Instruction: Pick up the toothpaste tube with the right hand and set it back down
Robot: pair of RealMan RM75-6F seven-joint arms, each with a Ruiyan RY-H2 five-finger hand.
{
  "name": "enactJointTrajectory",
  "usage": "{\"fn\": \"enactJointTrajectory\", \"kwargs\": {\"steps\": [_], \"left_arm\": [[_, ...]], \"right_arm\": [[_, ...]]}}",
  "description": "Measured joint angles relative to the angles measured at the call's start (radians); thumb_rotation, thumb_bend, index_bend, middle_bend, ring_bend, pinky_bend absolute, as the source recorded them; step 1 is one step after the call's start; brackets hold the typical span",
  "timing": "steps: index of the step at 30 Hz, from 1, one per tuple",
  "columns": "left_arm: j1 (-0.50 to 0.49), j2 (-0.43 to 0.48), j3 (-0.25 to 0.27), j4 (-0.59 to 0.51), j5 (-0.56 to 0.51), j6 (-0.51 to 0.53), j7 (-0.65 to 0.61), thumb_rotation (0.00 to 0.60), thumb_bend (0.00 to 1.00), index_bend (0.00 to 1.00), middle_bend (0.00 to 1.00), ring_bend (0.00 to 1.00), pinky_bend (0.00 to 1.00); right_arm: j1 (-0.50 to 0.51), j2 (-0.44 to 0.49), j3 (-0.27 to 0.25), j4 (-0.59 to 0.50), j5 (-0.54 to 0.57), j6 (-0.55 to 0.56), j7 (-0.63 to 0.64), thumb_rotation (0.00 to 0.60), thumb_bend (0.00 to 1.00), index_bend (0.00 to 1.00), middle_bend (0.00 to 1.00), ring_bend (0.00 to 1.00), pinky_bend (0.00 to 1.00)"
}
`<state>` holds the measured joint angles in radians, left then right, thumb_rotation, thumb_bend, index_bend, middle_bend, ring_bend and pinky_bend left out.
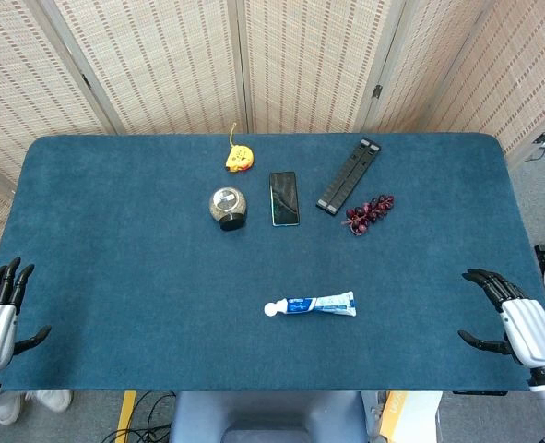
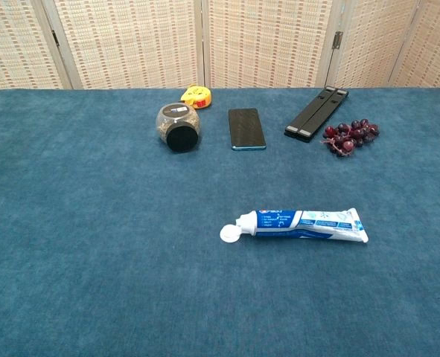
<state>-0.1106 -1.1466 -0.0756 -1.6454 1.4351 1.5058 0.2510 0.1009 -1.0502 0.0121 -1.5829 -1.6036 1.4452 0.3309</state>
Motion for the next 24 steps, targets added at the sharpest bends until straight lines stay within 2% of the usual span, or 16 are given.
{"fn": "enactJointTrajectory", "kwargs": {"steps": [12,17,24], "left_arm": [[-0.002,0.009,0.007,0.000,-0.003,-0.020,-0.026,0.600,0.19,0.05,0.00,0.00,0.13],[-0.003,0.009,0.009,-0.002,-0.005,-0.030,-0.043,0.600,0.19,0.05,0.00,0.00,0.13],[0.002,0.011,0.012,-0.001,-0.005,-0.028,-0.053,0.600,0.19,0.05,0.00,0.00,0.13]], "right_arm": [[-0.002,-0.012,-0.007,-0.009,0.004,-0.002,-0.036,0.600,0.18,0.17,0.19,0.14,0.21],[0.024,-0.017,-0.010,-0.020,0.001,-0.050,-0.048,0.600,0.20,0.17,0.20,0.14,0.21],[0.097,-0.049,0.004,-0.051,-0.001,-0.143,-0.140,0.600,0.20,0.17,0.23,0.17,0.26]]}}
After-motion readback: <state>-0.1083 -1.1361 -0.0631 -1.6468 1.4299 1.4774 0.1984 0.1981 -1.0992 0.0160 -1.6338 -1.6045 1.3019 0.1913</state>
